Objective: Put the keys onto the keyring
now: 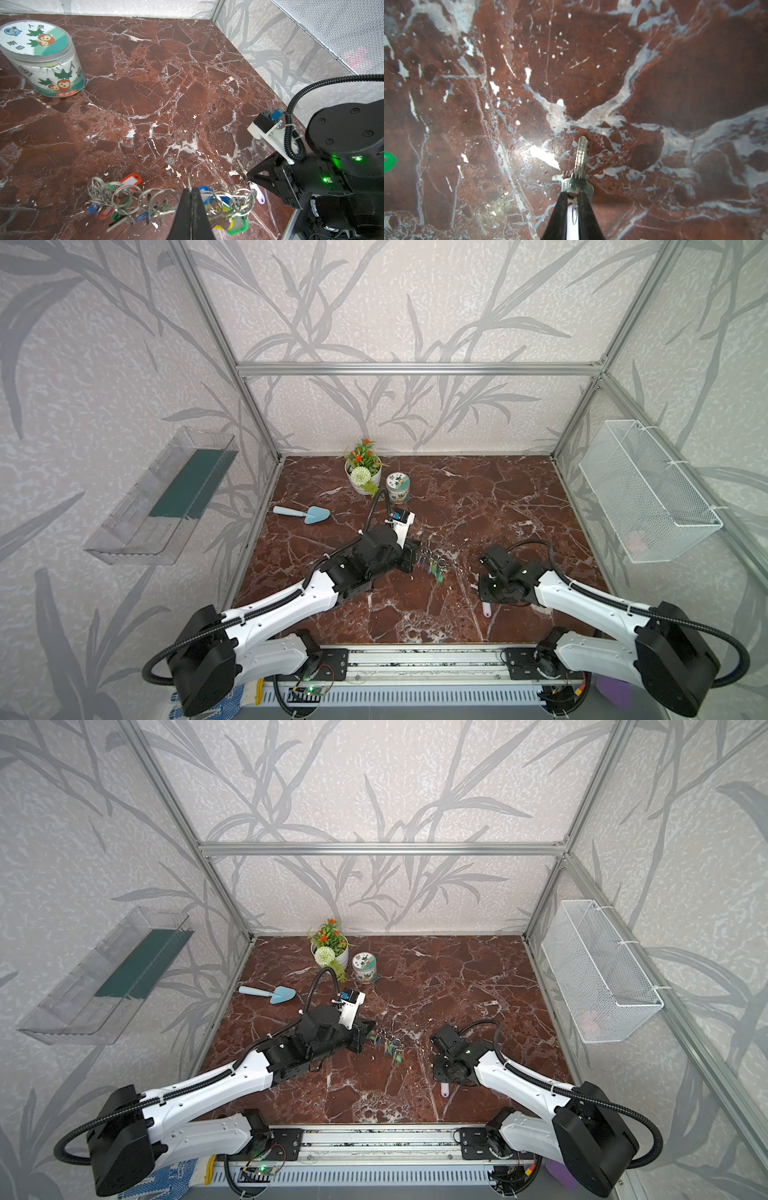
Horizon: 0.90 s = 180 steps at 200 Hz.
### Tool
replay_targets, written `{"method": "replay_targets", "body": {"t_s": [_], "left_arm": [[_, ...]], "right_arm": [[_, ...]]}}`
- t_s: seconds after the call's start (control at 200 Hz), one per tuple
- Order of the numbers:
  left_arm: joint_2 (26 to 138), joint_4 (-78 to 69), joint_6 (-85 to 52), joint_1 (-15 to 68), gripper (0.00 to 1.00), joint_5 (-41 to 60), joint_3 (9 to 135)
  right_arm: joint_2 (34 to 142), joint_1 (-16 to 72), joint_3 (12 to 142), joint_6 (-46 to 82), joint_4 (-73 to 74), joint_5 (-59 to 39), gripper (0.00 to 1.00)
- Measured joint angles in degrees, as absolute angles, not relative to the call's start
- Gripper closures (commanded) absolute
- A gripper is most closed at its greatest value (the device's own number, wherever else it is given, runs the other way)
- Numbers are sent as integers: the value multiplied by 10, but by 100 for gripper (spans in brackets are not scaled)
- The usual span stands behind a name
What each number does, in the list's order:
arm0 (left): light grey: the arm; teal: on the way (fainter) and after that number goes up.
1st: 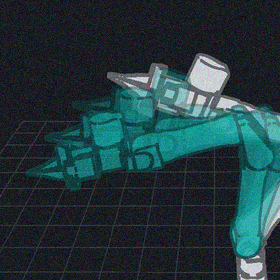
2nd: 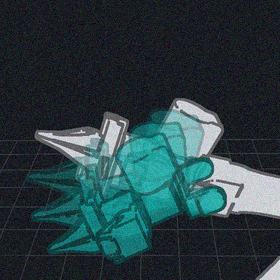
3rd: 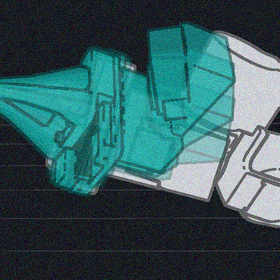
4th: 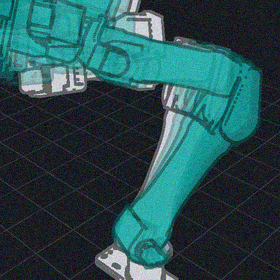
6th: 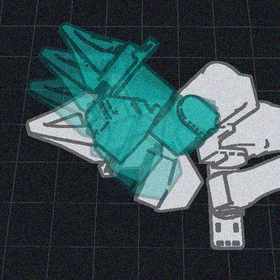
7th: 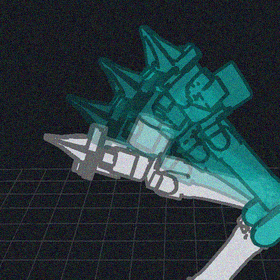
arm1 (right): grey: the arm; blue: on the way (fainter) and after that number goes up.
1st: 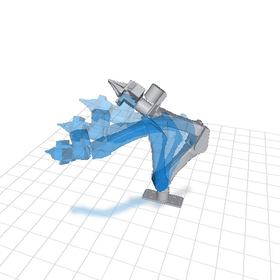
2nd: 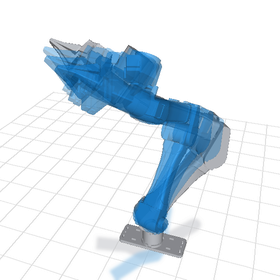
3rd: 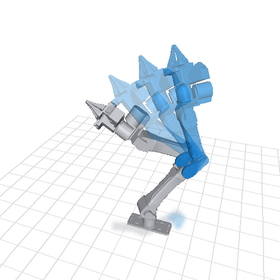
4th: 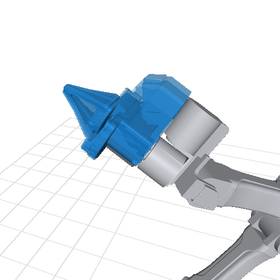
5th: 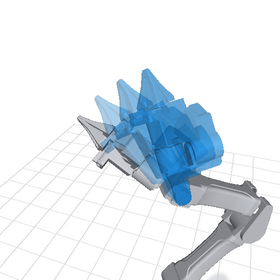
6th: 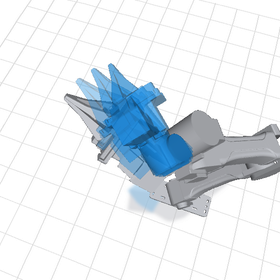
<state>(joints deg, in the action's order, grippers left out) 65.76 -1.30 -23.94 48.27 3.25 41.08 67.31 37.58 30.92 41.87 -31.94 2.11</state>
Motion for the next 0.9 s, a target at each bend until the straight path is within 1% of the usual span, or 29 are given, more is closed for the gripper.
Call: {"method": "replay_targets", "body": {"t_s": [0.06, 0.25, 0.49, 0.9], "left_arm": [[656, -13, -239, 483, 100, 32, 411], [649, -13, -236, 483, 100, 32, 411], [649, -17, -235, 483, 100, 32, 406], [649, -18, -235, 483, 100, 32, 403]], "right_arm": [[673, 376, 307, 419, -319, 23, 92], [674, 376, 303, 419, -319, 27, 93], [674, 376, 303, 418, -315, 27, 100], [605, 378, 264, 407, -236, 22, 100]]}}
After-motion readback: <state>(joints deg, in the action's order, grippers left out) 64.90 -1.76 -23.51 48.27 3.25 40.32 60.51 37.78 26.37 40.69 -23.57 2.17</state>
